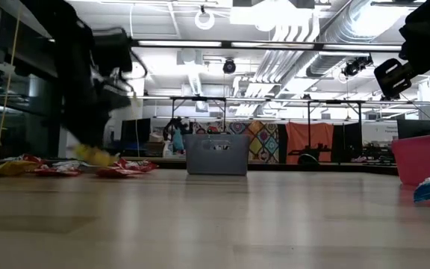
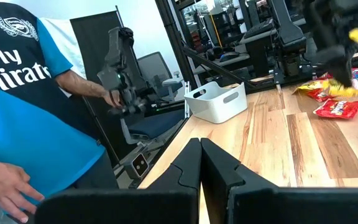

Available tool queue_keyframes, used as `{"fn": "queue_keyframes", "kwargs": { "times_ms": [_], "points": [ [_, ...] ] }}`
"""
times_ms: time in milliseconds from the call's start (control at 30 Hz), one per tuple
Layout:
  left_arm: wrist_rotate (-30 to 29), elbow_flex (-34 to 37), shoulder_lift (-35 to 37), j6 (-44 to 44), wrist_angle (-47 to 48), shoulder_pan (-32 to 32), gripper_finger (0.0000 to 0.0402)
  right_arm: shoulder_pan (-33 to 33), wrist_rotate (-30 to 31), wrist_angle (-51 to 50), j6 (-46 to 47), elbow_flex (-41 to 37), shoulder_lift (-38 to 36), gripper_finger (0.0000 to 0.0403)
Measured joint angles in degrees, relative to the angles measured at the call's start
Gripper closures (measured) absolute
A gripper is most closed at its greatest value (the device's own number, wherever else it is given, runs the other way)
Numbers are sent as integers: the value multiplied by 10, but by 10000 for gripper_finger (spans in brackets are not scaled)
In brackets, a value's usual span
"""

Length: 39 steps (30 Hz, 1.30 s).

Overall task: Sort candy
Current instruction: Put the yellow candy pack into the gray bin

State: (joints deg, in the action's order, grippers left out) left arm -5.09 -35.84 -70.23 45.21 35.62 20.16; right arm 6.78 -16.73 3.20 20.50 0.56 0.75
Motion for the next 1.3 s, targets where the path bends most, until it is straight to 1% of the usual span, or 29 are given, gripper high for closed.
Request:
{"fn": "queue_keyframes", "kwargs": {
  "times_ms": [100, 200, 233, 300, 367, 433, 533, 600, 700, 800, 867, 933, 1000, 1100, 1200, 1300],
  "points": [
    [-13, -37, 46, -31, 30, 0, 396, 0, 0, 0, 0, 0, 0, 402],
    [-7, -81, 100, -106, 30, -10, 397, 0, 0, 0, 0, 0, 0, 402],
    [7, -97, 117, -144, 33, -20, 397, 0, 0, 0, 0, 0, 0, 402],
    [59, -127, 149, -221, 52, -50, 398, 0, 0, 0, 0, 0, 0, 402],
    [107, -158, 177, -257, 84, -87, 400, 0, 0, 0, 0, 0, 0, 402],
    [128, -185, 198, -237, 116, -141, 400, 0, 0, 0, 0, 0, 0, 402],
    [137, -210, 212, -159, 168, -245, 401, 0, 0, 0, 0, 0, 0, 402],
    [143, -218, 213, -93, 185, -328, 401, 0, 0, 0, 0, 0, 0, 402],
    [143, -218, 193, 10, 185, -462, 401, 0, 0, 0, 0, 0, 0, 402],
    [119, -218, 150, 81, 186, -585, 401, 0, 0, 0, 0, 0, 0, 402],
    [105, -218, 114, 104, 186, -647, 401, 0, 0, 0, 0, 0, 0, 402],
    [93, -218, 73, 120, 185, -693, 401, 0, 0, 0, 0, 0, 0, 402],
    [87, -217, 35, 122, 181, -721, 397, 0, 0, 0, 0, 0, 0, 402],
    [82, -216, -17, 131, 183, -742, 388, 0, 0, 0, 0, 0, 0, 402],
    [93, -211, -52, 132, 183, -745, 375, 0, 0, 0, 0, 0, 0, 402],
    [93, -211, -72, 132, 181, -745, 357, 0, 0, 0, 0, 0, 0, 402]
  ]
}}
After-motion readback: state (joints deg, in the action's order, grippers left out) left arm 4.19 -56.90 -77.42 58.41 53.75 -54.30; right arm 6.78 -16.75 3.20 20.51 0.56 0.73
